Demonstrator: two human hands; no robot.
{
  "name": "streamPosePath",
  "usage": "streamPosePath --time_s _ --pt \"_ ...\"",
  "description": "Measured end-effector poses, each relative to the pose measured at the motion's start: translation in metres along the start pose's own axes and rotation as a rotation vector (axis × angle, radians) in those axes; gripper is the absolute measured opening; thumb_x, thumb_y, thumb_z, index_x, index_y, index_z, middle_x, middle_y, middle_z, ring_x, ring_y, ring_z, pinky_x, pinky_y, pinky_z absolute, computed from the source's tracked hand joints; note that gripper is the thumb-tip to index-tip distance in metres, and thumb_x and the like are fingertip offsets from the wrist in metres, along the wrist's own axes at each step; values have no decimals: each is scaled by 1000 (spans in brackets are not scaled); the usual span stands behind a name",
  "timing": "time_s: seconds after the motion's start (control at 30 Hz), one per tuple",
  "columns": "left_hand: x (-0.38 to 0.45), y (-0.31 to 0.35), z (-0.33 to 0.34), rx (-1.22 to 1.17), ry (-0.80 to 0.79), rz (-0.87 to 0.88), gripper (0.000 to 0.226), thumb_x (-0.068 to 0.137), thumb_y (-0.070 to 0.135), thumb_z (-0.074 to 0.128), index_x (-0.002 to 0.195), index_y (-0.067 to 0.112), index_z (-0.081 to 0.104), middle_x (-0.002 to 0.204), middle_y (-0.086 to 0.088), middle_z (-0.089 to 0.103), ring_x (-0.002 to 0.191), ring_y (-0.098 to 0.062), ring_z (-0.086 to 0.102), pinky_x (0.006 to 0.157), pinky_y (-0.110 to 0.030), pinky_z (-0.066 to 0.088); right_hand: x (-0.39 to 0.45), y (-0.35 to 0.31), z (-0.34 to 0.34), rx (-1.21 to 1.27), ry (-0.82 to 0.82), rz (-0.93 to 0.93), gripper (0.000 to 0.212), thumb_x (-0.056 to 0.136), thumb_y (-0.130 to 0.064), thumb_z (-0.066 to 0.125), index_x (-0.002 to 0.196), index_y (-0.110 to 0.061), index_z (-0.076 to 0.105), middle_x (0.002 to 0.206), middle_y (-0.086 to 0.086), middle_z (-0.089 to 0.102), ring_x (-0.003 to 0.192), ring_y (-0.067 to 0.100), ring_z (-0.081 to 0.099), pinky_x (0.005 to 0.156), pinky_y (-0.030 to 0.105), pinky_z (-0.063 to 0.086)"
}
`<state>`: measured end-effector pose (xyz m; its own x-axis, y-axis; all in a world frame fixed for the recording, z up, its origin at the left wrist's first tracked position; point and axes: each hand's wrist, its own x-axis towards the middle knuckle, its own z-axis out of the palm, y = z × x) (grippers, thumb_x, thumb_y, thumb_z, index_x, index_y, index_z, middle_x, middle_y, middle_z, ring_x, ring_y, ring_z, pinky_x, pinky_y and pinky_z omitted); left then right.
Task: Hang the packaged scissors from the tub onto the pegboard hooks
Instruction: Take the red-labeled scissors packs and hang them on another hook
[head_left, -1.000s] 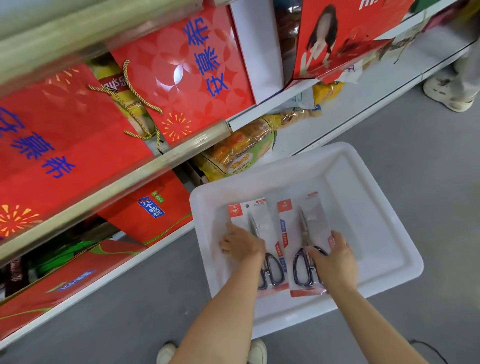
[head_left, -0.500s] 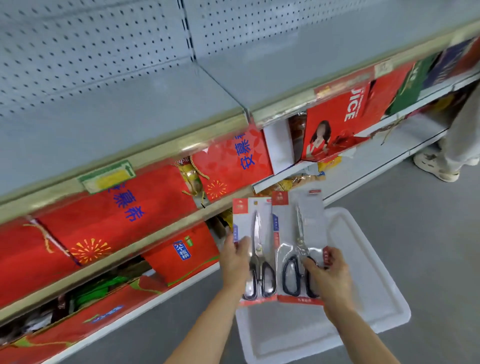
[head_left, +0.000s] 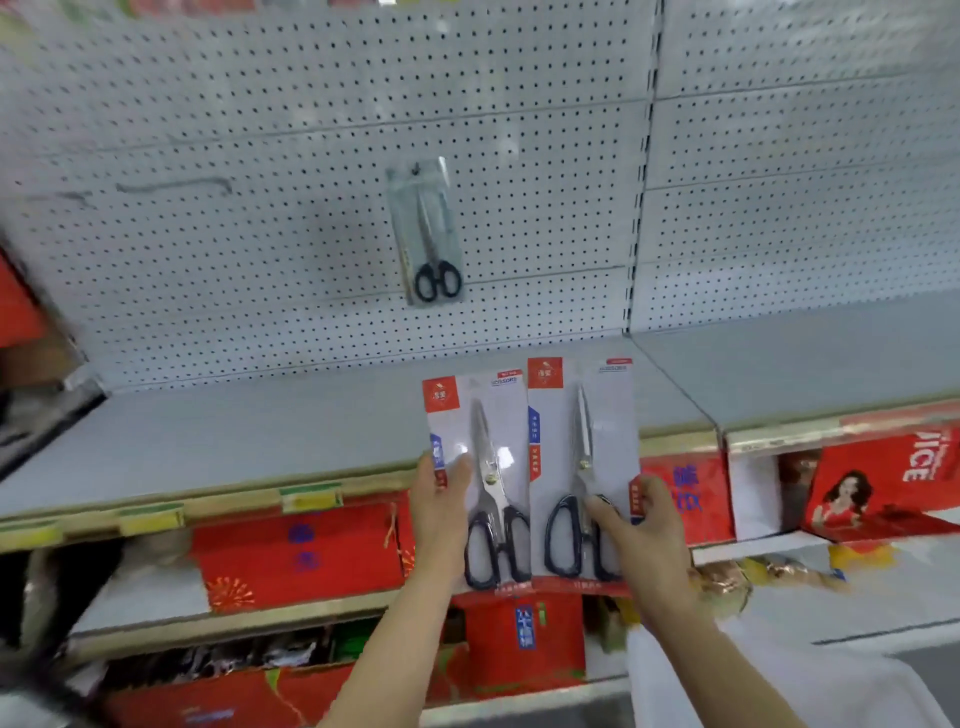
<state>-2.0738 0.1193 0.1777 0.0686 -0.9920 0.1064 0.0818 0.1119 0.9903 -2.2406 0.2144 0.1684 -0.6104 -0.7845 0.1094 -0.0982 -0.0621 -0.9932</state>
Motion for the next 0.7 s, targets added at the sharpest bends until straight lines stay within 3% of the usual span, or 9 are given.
streamPosePath --time_s 0.1,0.17,0.23,0.33,0.43,0.5,0.6,0.7 --pt "22 33 -46 -31 71 49 21 95 14 58 115 17 63 112 -2 69 102 -17 64 88 -32 51 -5 -30 49 24 -74 -44 25 78 -15 77 96 -19 60 87 1 72 82 20 69 73 38 56" --pt "35 54 -74 -14 116 96 12 95 10 58 100 19 63 98 -2 69 88 -18 63 76 -29 50 -9 -48 82 40 -113 -81 24 78 -16 77 94 -19 59 86 0 72 79 18 68 71 35 53" --pt "53 71 -106 -22 149 120 12 94 11 59 105 14 63 101 -8 69 91 -22 64 81 -34 51 -13 -69 117 55 -150 -118 23 79 -15 76 93 -16 58 83 0 70 71 10 66 66 30 49" --pt "83 93 -150 -28 201 125 46 90 25 65 124 -3 52 125 -29 57 116 -40 56 101 -53 43 -18 -95 167 64 -209 -163 23 79 -14 76 91 -15 58 81 1 69 63 4 63 64 28 48" --pt "114 114 -189 -58 238 167 71 79 44 69 132 0 49 132 -26 54 123 -41 51 106 -60 36 -19 -119 218 63 -241 -217 23 77 -11 77 85 -15 55 75 1 66 57 2 56 61 27 44" --pt "128 138 -209 -70 229 195 55 88 30 67 130 -2 49 128 -26 56 118 -39 53 107 -55 38 -18 -132 250 71 -253 -243 23 77 -10 76 84 -17 55 75 0 65 56 0 55 60 25 43" --pt "158 158 -235 -70 206 262 20 93 14 61 109 2 60 95 -10 66 82 -23 58 80 -37 48 -14 -147 290 136 -249 -254 23 77 -9 76 83 -14 54 76 6 67 61 9 58 63 25 47" --pt "189 173 -256 -51 182 295 5 92 12 60 90 7 60 77 0 60 68 -12 51 67 -30 43 -9 -161 322 176 -233 -253 25 78 -10 76 87 -8 52 78 10 63 64 15 55 65 30 46"
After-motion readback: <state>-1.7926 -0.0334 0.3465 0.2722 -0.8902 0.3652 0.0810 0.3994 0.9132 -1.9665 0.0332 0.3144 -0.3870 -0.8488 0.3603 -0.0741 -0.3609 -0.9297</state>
